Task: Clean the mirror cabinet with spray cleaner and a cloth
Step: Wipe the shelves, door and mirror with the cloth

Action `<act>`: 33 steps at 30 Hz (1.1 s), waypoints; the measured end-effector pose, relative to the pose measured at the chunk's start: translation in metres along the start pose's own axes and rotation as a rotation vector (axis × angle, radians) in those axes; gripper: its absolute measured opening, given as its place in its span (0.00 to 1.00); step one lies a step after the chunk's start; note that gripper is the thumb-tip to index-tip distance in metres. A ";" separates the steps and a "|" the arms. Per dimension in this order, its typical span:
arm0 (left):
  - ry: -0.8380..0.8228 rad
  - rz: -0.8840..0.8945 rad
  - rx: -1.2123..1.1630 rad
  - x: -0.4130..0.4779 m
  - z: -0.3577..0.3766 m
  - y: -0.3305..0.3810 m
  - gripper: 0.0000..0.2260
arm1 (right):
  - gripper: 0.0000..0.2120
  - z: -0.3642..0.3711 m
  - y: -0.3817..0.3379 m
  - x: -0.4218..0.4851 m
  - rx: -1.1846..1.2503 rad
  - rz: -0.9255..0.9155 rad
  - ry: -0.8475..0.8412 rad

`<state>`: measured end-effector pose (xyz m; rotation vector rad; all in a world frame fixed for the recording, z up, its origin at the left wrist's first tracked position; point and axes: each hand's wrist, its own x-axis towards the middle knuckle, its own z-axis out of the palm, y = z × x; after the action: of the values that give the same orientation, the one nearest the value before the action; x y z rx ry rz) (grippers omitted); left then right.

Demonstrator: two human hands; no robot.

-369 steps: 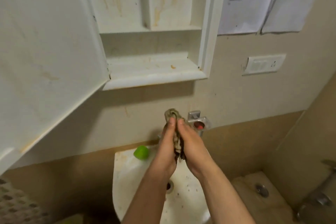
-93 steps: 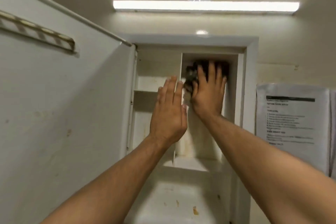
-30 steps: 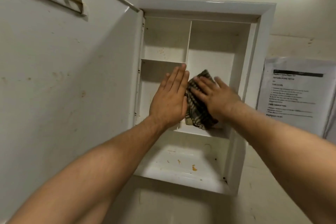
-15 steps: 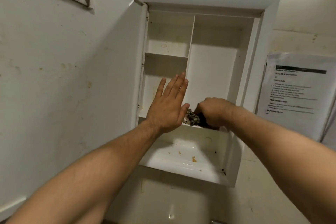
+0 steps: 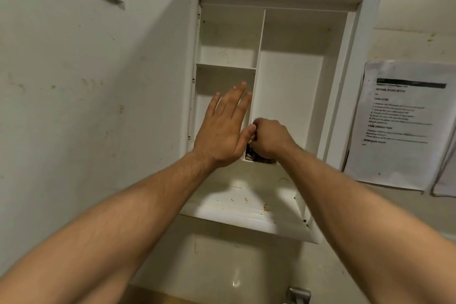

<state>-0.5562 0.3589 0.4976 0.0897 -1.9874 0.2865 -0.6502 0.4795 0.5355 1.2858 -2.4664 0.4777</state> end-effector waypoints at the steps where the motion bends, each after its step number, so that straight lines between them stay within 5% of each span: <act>1: 0.006 -0.010 -0.024 0.002 0.002 0.003 0.30 | 0.09 -0.002 0.011 -0.006 -0.029 -0.025 -0.050; 3: -0.008 -0.003 -0.032 0.005 0.005 0.009 0.30 | 0.09 -0.020 0.030 -0.014 -0.354 -0.011 -0.178; 6: -0.001 -0.021 -0.030 0.003 0.006 0.013 0.30 | 0.08 -0.038 0.038 -0.014 -0.817 0.058 -0.143; 8: 0.025 -0.037 -0.052 -0.003 0.004 0.009 0.29 | 0.03 -0.022 0.025 -0.015 -0.745 0.059 -0.112; 12: 0.049 -0.077 -0.037 -0.010 -0.003 -0.006 0.29 | 0.04 0.011 -0.002 -0.004 -0.125 0.117 0.099; 14: 0.047 -0.120 -0.045 -0.013 -0.004 -0.008 0.29 | 0.13 0.013 0.000 -0.003 0.085 0.133 0.127; 16: 0.032 -0.141 -0.063 -0.013 -0.004 -0.003 0.29 | 0.12 0.004 0.009 -0.008 0.010 0.068 -0.007; 19: 0.009 -0.126 -0.075 -0.015 -0.005 0.010 0.29 | 0.04 -0.028 0.017 -0.007 -0.549 0.090 -0.191; 21: 0.012 -0.104 -0.084 -0.016 -0.009 0.016 0.29 | 0.05 -0.041 0.020 0.000 -0.671 0.156 -0.228; 26: 0.059 -0.056 -0.096 -0.010 -0.019 0.015 0.29 | 0.08 -0.003 0.014 0.008 0.109 0.148 0.197; 28: 0.080 -0.083 -0.116 -0.007 -0.017 0.016 0.29 | 0.11 0.012 0.017 -0.002 0.170 0.059 0.196; 30: 0.071 -0.094 -0.125 -0.006 -0.015 0.020 0.29 | 0.11 0.007 0.025 -0.007 0.030 -0.011 0.011; 33: 0.045 -0.067 -0.102 -0.006 -0.014 0.023 0.30 | 0.04 -0.031 0.024 -0.003 -0.591 -0.044 -0.230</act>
<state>-0.5452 0.3840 0.4943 0.0834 -1.9465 0.1430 -0.6646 0.5077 0.5583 1.1784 -2.4658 -0.4122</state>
